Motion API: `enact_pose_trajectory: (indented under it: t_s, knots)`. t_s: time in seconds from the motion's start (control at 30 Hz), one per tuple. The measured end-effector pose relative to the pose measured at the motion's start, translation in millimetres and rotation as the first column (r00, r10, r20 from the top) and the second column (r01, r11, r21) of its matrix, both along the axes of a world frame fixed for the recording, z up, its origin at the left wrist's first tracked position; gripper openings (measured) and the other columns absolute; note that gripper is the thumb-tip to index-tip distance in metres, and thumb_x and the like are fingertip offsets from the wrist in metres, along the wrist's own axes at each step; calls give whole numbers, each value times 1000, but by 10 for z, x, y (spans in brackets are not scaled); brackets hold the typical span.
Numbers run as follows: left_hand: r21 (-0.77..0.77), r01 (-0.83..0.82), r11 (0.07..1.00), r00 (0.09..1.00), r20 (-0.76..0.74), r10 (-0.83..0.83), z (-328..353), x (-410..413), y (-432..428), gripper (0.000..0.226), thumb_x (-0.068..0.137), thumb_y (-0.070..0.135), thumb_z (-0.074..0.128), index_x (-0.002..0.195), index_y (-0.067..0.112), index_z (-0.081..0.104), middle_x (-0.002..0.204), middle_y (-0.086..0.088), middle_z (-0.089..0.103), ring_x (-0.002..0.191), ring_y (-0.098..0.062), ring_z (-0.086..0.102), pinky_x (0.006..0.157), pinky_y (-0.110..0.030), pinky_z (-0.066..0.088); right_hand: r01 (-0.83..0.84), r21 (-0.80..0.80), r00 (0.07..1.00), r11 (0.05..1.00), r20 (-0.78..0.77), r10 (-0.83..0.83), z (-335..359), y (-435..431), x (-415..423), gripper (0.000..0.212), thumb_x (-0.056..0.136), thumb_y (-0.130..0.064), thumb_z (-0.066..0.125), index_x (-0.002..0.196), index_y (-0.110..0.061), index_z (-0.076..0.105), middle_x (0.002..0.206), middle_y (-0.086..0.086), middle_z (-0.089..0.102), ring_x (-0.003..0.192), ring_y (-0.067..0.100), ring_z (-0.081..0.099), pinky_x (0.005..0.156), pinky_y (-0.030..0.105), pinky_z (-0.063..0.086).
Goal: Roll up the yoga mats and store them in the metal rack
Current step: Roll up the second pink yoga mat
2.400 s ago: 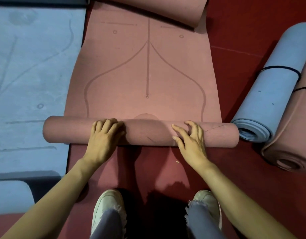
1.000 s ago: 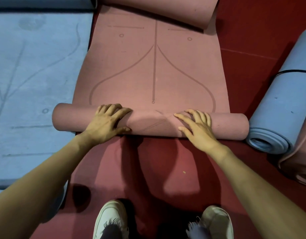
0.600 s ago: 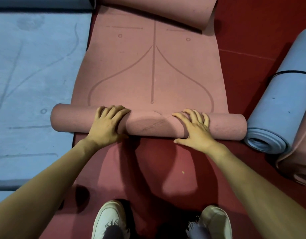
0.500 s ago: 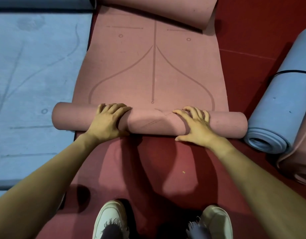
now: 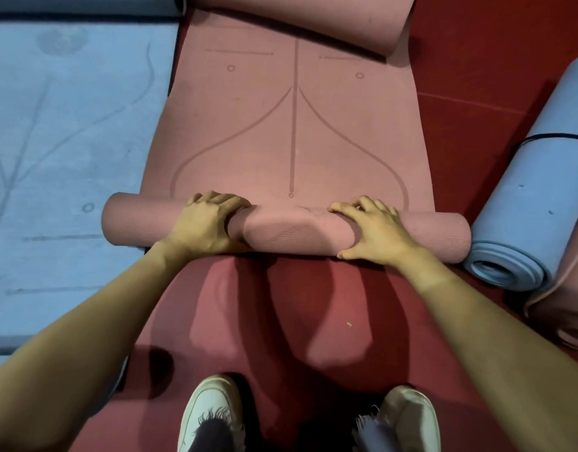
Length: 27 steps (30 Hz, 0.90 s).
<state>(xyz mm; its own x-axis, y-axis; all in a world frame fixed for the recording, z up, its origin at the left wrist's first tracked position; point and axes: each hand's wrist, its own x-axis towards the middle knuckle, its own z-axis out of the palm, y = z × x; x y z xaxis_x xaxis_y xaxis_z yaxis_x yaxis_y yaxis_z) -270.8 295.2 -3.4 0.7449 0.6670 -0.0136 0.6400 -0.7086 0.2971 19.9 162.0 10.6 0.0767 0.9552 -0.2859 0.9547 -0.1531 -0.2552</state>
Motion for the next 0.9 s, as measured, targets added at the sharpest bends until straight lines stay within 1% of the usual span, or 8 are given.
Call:
enact_pose_trajectory:
  t_s: [0.23, 0.37, 0.53, 0.63, 0.73, 0.8, 0.87, 0.9]
  knots:
    - [27, 22, 999, 998, 57, -24, -95, -307, -420, 78, 55, 73, 61, 115, 24, 62, 113, 4, 66, 98, -26, 61, 85, -39, 42, -20, 28, 999, 999, -31, 21, -49, -468, -189, 85, 59, -55, 76, 135, -45, 38, 120, -3, 43, 115, 20, 40, 98, 38, 30]
    - [59, 38, 998, 997, 67, -42, -118, -484, -655, 76, 59, 70, 64, 116, 20, 64, 113, 3, 66, 99, -25, 62, 84, -40, 42, -37, 62, 998, 997, -46, 40, -81, -712, -354, 83, 54, -54, 76, 130, -44, 43, 116, -7, 45, 113, 20, 45, 98, 41, 34]
    - [33, 29, 999, 996, 85, -31, -100, -612, -848, 73, 60, 70, 67, 112, 19, 62, 108, 5, 66, 96, -24, 63, 83, -42, 45, -54, 80, 995, 995, -79, 60, -106, -888, -439, 82, 56, -56, 74, 130, -46, 42, 118, -10, 44, 113, 16, 43, 100, 39, 33]
    - [-4, -8, 1000, 997, 81, 9, -110, -621, -879, 73, 59, 70, 65, 114, 22, 62, 110, 6, 65, 100, -22, 61, 89, -42, 43, -26, 111, 994, 993, -106, 38, -161, -915, -442, 83, 57, -56, 76, 132, -45, 43, 121, -7, 47, 115, 19, 45, 101, 40, 32]
    - [-15, -59, 998, 993, 106, 61, -156, -654, -895, 75, 65, 68, 61, 124, 22, 60, 123, 0, 60, 115, -21, 55, 102, -51, 35, -49, 109, 993, 993, -101, 60, -156, -883, -428, 86, 64, -55, 75, 140, -43, 37, 132, -4, 44, 127, 18, 36, 106, 35, 23]
    - [49, -96, 994, 989, 117, 90, -195, -671, -948, 75, 70, 64, 59, 131, 20, 57, 120, -12, 54, 113, -29, 49, 104, -56, 29, -9, 102, 997, 995, -72, 16, -125, -873, -491, 83, 70, -52, 73, 142, -43, 32, 140, 0, 32, 131, 17, 21, 109, 35, 17]
    - [108, -110, 988, 986, 138, 94, -226, -679, -1041, 72, 78, 59, 56, 136, 18, 52, 115, -18, 49, 106, -36, 46, 102, -55, 31, 44, 86, 999, 995, -15, -43, -81, -891, -613, 83, 71, -48, 74, 143, -41, 33, 140, 3, 27, 126, 19, 15, 108, 41, 18]
    - [119, -108, 987, 984, 151, 90, -234, -681, -1080, 70, 81, 57, 54, 138, 17, 49, 115, -18, 47, 105, -37, 45, 100, -53, 33, 49, 128, 998, 991, 23, -53, -89, -916, -658, 84, 67, -45, 78, 141, -37, 39, 135, 6, 34, 122, 20, 20, 105, 45, 25]
